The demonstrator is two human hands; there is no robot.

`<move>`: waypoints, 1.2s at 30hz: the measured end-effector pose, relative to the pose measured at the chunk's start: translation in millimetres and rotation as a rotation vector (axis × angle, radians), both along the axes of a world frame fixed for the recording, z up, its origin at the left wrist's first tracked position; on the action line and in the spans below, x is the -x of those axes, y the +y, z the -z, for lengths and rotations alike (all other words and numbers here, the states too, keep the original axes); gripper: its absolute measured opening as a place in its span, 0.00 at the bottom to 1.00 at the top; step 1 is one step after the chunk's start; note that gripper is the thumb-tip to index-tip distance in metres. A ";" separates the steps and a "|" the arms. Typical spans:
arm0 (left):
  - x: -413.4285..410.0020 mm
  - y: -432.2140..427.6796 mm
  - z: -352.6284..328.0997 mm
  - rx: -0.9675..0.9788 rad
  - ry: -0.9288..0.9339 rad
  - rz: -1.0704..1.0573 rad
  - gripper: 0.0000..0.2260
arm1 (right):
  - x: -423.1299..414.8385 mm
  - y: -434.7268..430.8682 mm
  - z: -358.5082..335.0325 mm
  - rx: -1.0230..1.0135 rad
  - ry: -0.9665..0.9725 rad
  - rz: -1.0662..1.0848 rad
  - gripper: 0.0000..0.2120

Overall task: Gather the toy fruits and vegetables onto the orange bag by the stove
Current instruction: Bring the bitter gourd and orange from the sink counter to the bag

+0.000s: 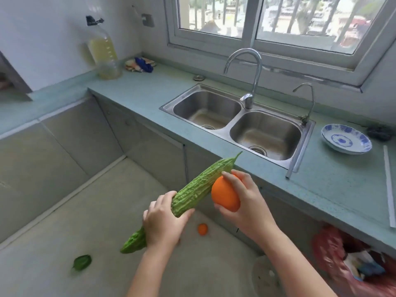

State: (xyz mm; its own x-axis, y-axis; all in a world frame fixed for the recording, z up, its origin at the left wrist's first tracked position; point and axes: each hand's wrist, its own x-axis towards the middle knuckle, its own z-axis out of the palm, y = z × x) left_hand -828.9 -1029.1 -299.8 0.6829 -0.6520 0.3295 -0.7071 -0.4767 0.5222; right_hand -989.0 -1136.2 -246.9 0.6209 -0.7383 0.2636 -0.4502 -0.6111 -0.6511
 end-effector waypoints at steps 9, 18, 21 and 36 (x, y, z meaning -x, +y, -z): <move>-111.6 181.6 12.4 -0.044 -0.079 -0.266 0.27 | -149.7 138.2 9.5 -0.002 -0.023 -0.309 0.33; -175.2 331.6 25.8 -0.081 -0.020 -0.589 0.24 | -271.3 253.5 15.4 0.001 0.031 -0.631 0.33; -192.5 367.4 27.4 -0.056 0.013 -0.720 0.22 | -311.4 282.7 16.0 0.014 0.043 -0.737 0.33; -388.1 516.9 -15.7 -0.086 -0.073 -1.238 0.22 | -600.4 419.2 -2.6 -0.044 -0.012 -1.205 0.32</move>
State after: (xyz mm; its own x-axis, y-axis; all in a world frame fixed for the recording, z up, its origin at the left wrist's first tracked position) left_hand -440.9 -512.2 -284.1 0.8355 0.3962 0.3807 0.2162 -0.8741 0.4350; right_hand -388.6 -717.0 -244.3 0.9152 0.3049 0.2634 0.4002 -0.6116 -0.6825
